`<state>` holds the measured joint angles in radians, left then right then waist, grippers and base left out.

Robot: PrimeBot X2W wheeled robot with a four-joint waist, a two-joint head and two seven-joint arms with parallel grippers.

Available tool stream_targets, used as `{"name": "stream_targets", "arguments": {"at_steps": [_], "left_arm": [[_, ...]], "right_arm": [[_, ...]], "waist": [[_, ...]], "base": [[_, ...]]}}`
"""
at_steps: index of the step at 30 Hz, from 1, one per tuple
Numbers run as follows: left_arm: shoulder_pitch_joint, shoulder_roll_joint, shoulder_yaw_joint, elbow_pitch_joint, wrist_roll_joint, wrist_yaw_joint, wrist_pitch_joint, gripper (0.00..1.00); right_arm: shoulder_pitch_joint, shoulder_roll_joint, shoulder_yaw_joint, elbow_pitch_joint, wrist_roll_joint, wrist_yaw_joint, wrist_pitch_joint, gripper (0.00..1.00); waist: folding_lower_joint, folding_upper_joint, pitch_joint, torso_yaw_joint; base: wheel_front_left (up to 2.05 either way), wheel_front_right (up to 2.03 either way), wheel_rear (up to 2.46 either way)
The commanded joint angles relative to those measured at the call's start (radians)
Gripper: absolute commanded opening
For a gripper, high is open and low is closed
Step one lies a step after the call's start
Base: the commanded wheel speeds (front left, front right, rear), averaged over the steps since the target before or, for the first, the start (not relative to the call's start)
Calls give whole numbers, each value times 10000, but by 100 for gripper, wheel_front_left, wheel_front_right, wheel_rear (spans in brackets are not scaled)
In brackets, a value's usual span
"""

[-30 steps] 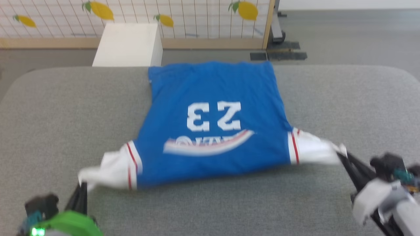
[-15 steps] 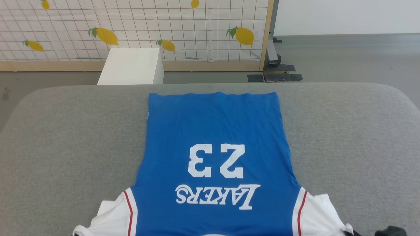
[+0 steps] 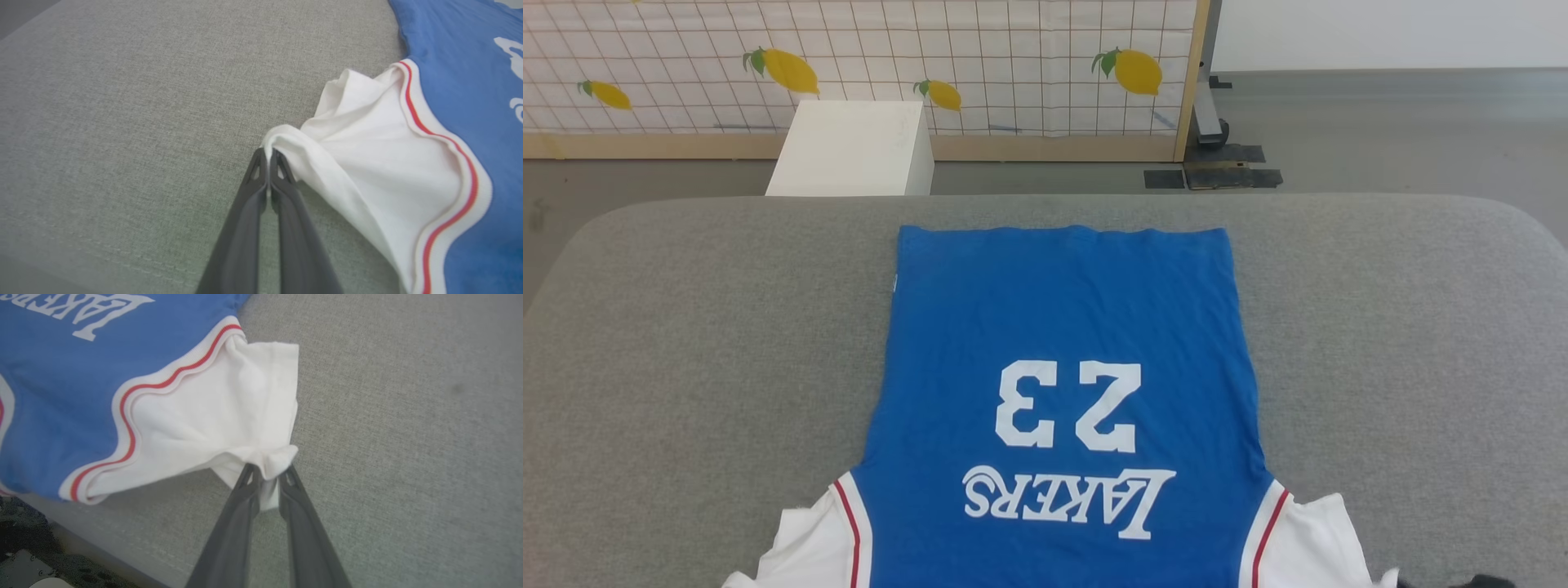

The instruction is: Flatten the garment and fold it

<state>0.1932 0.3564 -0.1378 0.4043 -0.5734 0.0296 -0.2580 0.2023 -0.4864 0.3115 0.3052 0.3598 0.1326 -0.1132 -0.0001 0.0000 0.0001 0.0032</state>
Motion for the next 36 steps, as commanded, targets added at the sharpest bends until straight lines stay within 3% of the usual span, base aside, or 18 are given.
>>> {"name": "stream_targets", "arguments": {"at_steps": [1, 9, 14, 18, 26, 32, 36], "left_arm": [[-77, -47, 99, -31, 180, -54, -38, 0], [-231, -279, 443, -487, 657, -217, -38, 0], [-499, -391, 475, -821, 985, -323, -38, 0], [-839, -579, 476, -1100, 1100, -403, -38, 0], [-1764, -1030, 180, -1584, 1566, -570, -38, 0], [-2405, -1470, 39, -1951, 1980, -711, -38, 0], [-2822, -1856, -54, -2185, 2209, -848, -38, 0]], "right_arm": [[-238, 17, -157, -129, -40, -19, -44, 100], [-1329, -556, -1147, -1393, 87, -19, 77, 100], [-3011, -1105, -1836, -2259, 189, -19, 767, 100], [-4824, -1336, -1998, -2079, 569, -19, 1795, 100], [-8487, -2040, -632, -581, 1392, -19, 5407, 100], [-10569, -2591, 1025, 45, 3167, -19, 9386, 100], [-11671, -2862, 1231, 589, 3534, -19, 11090, 100]], "waist": [[1, 0, 43, 17], [1, 0, 286, 304], [1, 0, 725, 661], [1, 0, 1277, 1023], [1, 0, 2739, 1953], [1, 0, 3911, 2670], [1, 0, 4630, 3148]], "base": [[0, 0, 0], [0, 0, 0], [0, 0, 0], [0, 0, 0], [0, 0, 0], [0, 0, 0], [0, 0, 0]]}}
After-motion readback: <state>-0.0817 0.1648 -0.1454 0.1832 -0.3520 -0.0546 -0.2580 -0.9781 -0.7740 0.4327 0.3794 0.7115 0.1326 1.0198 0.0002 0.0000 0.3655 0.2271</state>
